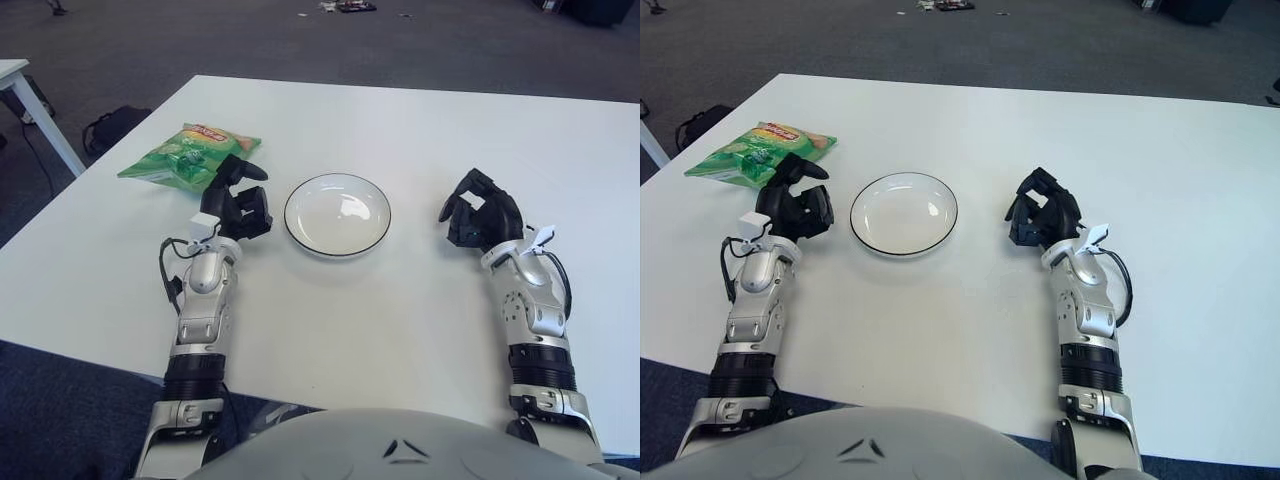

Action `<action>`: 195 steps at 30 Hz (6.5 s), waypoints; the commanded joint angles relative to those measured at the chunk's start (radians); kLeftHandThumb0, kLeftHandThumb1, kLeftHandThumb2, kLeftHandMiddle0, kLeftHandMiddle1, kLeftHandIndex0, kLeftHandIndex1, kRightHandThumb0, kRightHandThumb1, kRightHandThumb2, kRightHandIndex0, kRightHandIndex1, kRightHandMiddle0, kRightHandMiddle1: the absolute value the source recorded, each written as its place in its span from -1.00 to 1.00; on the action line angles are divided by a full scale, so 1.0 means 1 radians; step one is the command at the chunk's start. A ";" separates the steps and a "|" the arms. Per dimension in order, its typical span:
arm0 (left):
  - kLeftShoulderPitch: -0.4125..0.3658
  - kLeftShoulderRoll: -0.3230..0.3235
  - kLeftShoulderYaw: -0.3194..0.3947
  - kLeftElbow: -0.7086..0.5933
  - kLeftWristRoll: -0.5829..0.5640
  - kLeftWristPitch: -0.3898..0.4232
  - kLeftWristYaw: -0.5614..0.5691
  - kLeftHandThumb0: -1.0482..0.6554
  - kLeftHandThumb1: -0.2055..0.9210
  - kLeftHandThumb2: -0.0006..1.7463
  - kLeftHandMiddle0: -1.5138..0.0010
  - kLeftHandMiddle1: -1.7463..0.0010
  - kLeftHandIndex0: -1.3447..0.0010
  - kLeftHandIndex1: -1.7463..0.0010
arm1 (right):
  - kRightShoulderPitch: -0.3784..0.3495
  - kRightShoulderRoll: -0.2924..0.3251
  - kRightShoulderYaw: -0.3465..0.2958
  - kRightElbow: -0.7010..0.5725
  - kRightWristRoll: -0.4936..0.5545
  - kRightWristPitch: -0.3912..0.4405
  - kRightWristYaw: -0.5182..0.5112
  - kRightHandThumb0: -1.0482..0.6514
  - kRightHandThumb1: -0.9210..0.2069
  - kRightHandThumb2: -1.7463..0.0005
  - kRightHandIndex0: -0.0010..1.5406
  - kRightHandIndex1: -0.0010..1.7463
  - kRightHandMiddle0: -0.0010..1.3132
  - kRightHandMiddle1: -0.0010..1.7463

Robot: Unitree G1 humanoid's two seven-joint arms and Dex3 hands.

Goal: Put the snack into the plate.

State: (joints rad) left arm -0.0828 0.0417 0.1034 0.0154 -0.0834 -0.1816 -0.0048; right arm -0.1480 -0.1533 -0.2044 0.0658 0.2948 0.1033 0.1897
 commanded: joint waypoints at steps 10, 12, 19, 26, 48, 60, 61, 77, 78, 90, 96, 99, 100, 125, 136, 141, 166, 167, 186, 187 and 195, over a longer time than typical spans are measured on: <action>-0.057 0.022 0.017 0.089 -0.013 0.007 -0.023 -0.27 0.23 0.26 -0.57 -1.00 0.29 -1.00 | -0.089 -0.113 0.006 0.052 -0.055 0.044 0.029 0.22 0.59 -0.85 0.03 1.00 0.06 0.86; -0.073 0.034 0.019 0.094 -0.017 0.008 -0.034 -0.27 0.24 0.25 -0.56 -1.00 0.29 -1.00 | -0.105 -0.129 0.003 0.057 -0.054 0.059 0.038 0.22 0.60 -0.87 0.04 1.00 0.02 0.91; -0.117 0.066 0.028 0.086 -0.023 0.026 -0.059 -0.26 0.28 0.22 -0.56 -1.00 0.32 -1.00 | -0.153 -0.168 -0.002 0.081 -0.048 0.083 0.068 0.22 0.54 -0.85 0.03 0.97 -0.08 0.99; -0.153 0.098 0.032 0.028 -0.013 0.082 -0.053 -0.26 0.30 0.21 -0.55 -1.00 0.33 -1.00 | -0.186 -0.196 -0.001 0.074 -0.056 0.095 0.080 0.22 0.50 -0.80 0.03 0.92 -0.12 1.00; -0.221 0.197 0.076 -0.161 -0.008 0.223 -0.060 -0.26 0.27 0.22 -0.45 -1.00 0.32 -1.00 | -0.206 -0.203 0.011 0.098 -0.088 0.085 0.087 0.22 0.49 -0.81 0.03 0.95 -0.13 1.00; -0.294 0.317 0.073 -0.201 0.045 0.245 -0.112 -0.25 0.36 0.15 -0.40 -1.00 0.37 -1.00 | -0.211 -0.203 0.012 0.152 -0.087 0.077 0.102 0.22 0.50 -0.82 0.01 0.97 -0.12 1.00; -0.300 0.328 0.073 -0.193 0.050 0.236 -0.117 -0.25 0.36 0.15 -0.41 -1.00 0.37 -1.00 | -0.211 -0.203 0.012 0.155 -0.088 0.076 0.103 0.22 0.51 -0.83 0.01 0.98 -0.12 1.00; -0.420 0.420 0.022 -0.095 0.279 0.176 -0.081 -0.25 0.34 0.13 -0.47 -1.00 0.32 -0.96 | -0.202 -0.210 0.013 0.179 -0.092 0.076 0.120 0.22 0.51 -0.82 0.01 1.00 -0.06 0.93; -0.463 0.435 0.010 -0.020 0.307 0.158 -0.069 -0.25 0.34 0.13 -0.47 -1.00 0.32 -0.96 | -0.200 -0.210 0.012 0.179 -0.091 0.079 0.120 0.22 0.51 -0.82 0.01 1.00 -0.07 0.93; -0.625 0.535 -0.074 0.347 0.477 0.014 0.005 -0.26 0.31 0.19 -0.54 -1.00 0.33 -1.00 | -0.178 -0.208 0.014 0.161 -0.088 0.101 0.121 0.22 0.50 -0.82 0.00 1.00 -0.09 0.96; -0.662 0.571 -0.132 0.434 0.594 0.006 0.078 -0.26 0.32 0.18 -0.52 -1.00 0.34 -1.00 | -0.172 -0.207 0.014 0.154 -0.087 0.111 0.120 0.22 0.51 -0.82 0.02 1.00 -0.08 0.94; -0.684 0.593 -0.178 0.479 0.684 0.017 0.140 -0.26 0.30 0.20 -0.52 -1.00 0.33 -1.00 | -0.169 -0.208 0.015 0.146 -0.088 0.120 0.119 0.22 0.51 -0.82 0.02 1.00 -0.07 0.92; -0.695 0.600 -0.199 0.504 0.719 0.022 0.162 -0.26 0.29 0.21 -0.52 -1.00 0.33 -1.00 | -0.167 -0.208 0.015 0.145 -0.089 0.122 0.119 0.22 0.51 -0.81 0.02 1.00 -0.07 0.92; -0.938 0.624 -0.453 1.182 0.894 -0.023 0.338 -0.56 0.91 -0.31 0.75 -0.28 0.93 -0.41 | -0.141 -0.216 -0.001 0.098 -0.059 0.187 0.147 0.22 0.52 -0.83 0.03 1.00 -0.08 0.94; -0.958 0.595 -0.517 1.266 0.877 0.129 0.258 -0.88 1.00 -0.09 0.96 0.73 1.00 0.41 | -0.151 -0.187 -0.063 0.045 0.067 0.370 0.137 0.22 0.55 -0.82 0.04 1.00 0.00 0.86; -0.953 0.579 -0.502 1.288 0.838 0.173 0.215 -0.97 1.00 -0.06 0.99 0.95 1.00 0.62 | -0.158 -0.189 -0.076 0.043 0.088 0.409 0.134 0.22 0.61 -0.86 0.06 1.00 0.04 0.86; -0.902 0.541 -0.459 1.271 0.677 0.156 0.093 -1.00 1.00 0.17 1.00 1.00 1.00 0.85 | -0.171 -0.191 -0.103 0.022 0.129 0.514 0.111 0.22 0.70 -0.91 0.11 1.00 0.13 0.82; -0.900 0.541 -0.456 1.268 0.670 0.153 0.092 -1.00 1.00 0.17 1.00 1.00 1.00 0.84 | -0.171 -0.192 -0.102 0.023 0.128 0.512 0.112 0.22 0.70 -0.91 0.11 1.00 0.13 0.82; -0.886 0.536 -0.382 1.164 0.582 0.086 0.146 -1.00 1.00 0.16 1.00 1.00 1.00 0.64 | -0.170 -0.186 -0.105 0.022 0.131 0.528 0.097 0.22 0.61 -0.85 0.06 1.00 0.08 0.81; -0.884 0.536 -0.380 1.161 0.579 0.080 0.147 -1.00 1.00 0.16 1.00 1.00 1.00 0.65 | -0.171 -0.186 -0.104 0.023 0.130 0.528 0.097 0.22 0.61 -0.85 0.06 1.00 0.08 0.81; -0.883 0.542 -0.375 1.109 0.583 0.049 0.164 -1.00 1.00 0.17 1.00 1.00 1.00 0.68 | -0.174 -0.186 -0.101 0.029 0.129 0.532 0.096 0.22 0.62 -0.86 0.08 1.00 0.07 0.83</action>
State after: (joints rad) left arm -0.9731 0.5766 -0.2758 1.1454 0.4960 -0.1183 0.1418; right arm -0.3188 -0.3436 -0.3043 0.0895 0.4167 0.6170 0.2918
